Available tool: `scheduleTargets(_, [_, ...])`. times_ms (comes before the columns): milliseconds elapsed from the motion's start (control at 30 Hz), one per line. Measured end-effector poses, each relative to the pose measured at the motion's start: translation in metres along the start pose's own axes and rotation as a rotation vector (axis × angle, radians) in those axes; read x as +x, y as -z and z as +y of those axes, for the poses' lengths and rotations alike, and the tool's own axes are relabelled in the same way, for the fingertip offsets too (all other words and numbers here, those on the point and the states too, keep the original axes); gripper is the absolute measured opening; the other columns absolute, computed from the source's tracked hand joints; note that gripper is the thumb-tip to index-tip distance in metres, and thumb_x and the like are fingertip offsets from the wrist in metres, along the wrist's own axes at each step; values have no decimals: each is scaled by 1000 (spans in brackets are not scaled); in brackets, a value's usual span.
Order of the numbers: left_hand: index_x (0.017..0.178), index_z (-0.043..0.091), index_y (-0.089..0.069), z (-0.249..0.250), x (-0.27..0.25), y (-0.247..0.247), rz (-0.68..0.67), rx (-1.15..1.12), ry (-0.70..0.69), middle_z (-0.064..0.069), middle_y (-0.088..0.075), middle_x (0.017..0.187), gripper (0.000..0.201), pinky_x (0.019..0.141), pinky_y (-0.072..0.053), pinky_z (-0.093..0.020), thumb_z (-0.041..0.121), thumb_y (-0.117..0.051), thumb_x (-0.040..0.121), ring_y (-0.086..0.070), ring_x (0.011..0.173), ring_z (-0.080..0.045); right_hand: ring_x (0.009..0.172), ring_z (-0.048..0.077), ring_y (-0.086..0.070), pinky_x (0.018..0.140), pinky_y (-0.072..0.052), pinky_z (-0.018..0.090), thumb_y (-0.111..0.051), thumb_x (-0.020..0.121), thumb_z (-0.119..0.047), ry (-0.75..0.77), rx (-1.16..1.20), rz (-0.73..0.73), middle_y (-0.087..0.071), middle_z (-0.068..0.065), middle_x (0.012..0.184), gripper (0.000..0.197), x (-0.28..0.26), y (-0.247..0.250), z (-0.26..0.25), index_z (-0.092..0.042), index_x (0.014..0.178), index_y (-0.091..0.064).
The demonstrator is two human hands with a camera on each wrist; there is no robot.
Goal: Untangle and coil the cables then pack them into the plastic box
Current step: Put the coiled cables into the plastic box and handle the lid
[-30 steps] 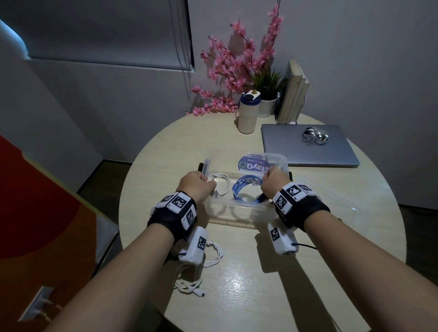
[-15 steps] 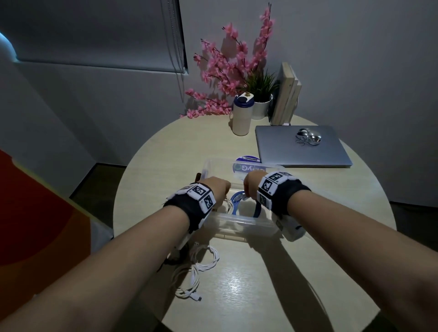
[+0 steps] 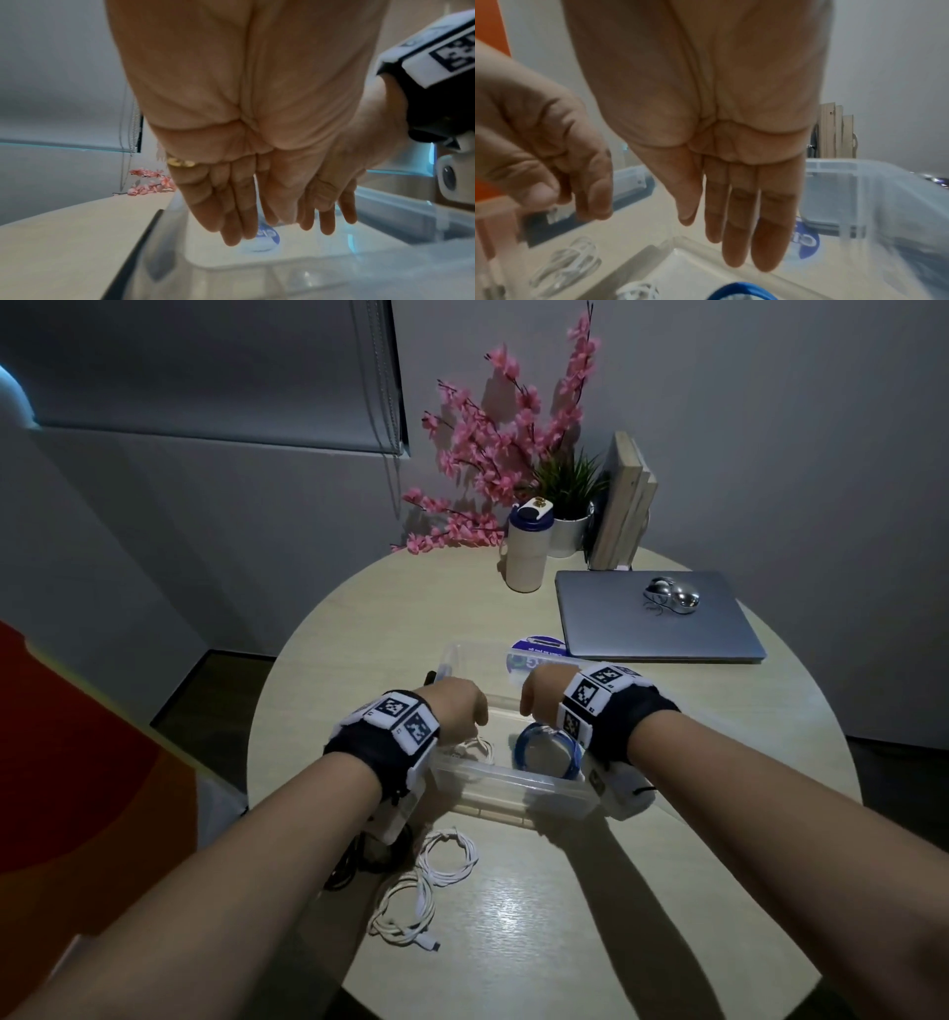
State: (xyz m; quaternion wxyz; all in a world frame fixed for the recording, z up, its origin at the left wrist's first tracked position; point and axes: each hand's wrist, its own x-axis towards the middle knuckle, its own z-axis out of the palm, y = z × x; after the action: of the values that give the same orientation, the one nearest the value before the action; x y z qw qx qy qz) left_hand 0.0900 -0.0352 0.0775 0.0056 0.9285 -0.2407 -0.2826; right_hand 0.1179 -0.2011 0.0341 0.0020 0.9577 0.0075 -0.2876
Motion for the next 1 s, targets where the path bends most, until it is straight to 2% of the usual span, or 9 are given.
scheduleTargets(167, [95, 11, -68, -15, -38, 10, 93, -279, 30, -5, -69, 100, 11, 70, -45, -24, 15, -59, 90, -59, 83, -17, 82, 21, -70, 82, -57, 34, -57, 86, -8, 137, 268, 7, -73, 6, 96, 18, -79, 36, -38, -9, 97, -72])
scheduleTargets(333, [76, 14, -67, -30, -71, -6, 4, -347, 76, 5, -68, 69, 18, 58, -44, -20, 21, -61, 90, -59, 61, -8, 63, 15, -67, 56, -53, 22, -59, 85, -4, 285, 367, -50, -70, 5, 73, 12, -111, 21, -63, -5, 87, -71])
scheduleTargets(400, [74, 15, -68, -33, -84, -23, -59, -317, 109, 1, -70, 76, 18, 57, -44, -19, 21, -62, 90, -62, 66, -10, 57, 12, -64, 55, -51, 19, -60, 84, -4, 356, 336, -101, -71, 4, 70, 12, -121, 9, -74, -4, 87, -72])
scheduleTargets(533, [88, 13, -73, -32, -97, -68, -164, -200, 161, -5, -71, 90, 12, 73, -50, -28, 20, -64, 85, -65, 87, -22, 71, 21, -62, 50, -41, 6, -54, 91, -4, 409, 71, -206, -69, 16, 107, 22, -114, -35, -102, 1, 107, -68])
scheduleTargets(600, [96, 13, -73, -29, -101, -90, -230, -174, 164, -4, -71, 97, 16, 75, -49, -28, 20, -66, 84, -64, 92, -21, 72, 20, -51, 61, -43, 17, -52, 94, -9, 389, -89, -177, -64, 18, 103, 25, -110, -58, -112, 0, 114, -64])
scheduleTargets(700, [103, 15, -69, -27, -104, -118, -310, -204, 191, -3, -68, 107, 33, 80, -52, -31, 22, -80, 73, -63, 98, -20, 73, 24, -49, 69, -45, 28, -64, 86, -22, 355, -217, -133, -54, 8, 76, 16, -84, -100, -115, -8, 94, -66])
scheduleTargets(800, [95, 17, -64, -24, -104, -139, -347, -188, 232, -2, -66, 100, 37, 73, -51, -30, 27, -84, 65, -62, 90, -20, 66, 26, -49, 72, -55, 38, -71, 74, -38, 277, -211, -148, -58, 9, 78, 34, -18, -160, -106, -12, 95, -64])
scheduleTargets(933, [90, 15, -63, -15, -102, -153, -343, -54, 189, -3, -64, 89, 32, 63, -45, -26, 31, -81, 69, -59, 79, -20, 72, 20, -50, 81, -55, 41, -67, 79, -22, 372, -272, -144, -45, -3, 71, 16, -77, -120, -117, -17, 76, -52])
scheduleTargets(1000, [82, 15, -63, -15, -100, -157, -321, -48, 186, -1, -61, 77, 25, 60, -43, -25, 30, -79, 71, -59, 73, -21, 76, 17, -46, 82, -53, 37, -65, 81, -15, 392, -312, -145, -42, -4, 76, 15, -90, -115, -120, -15, 93, -57])
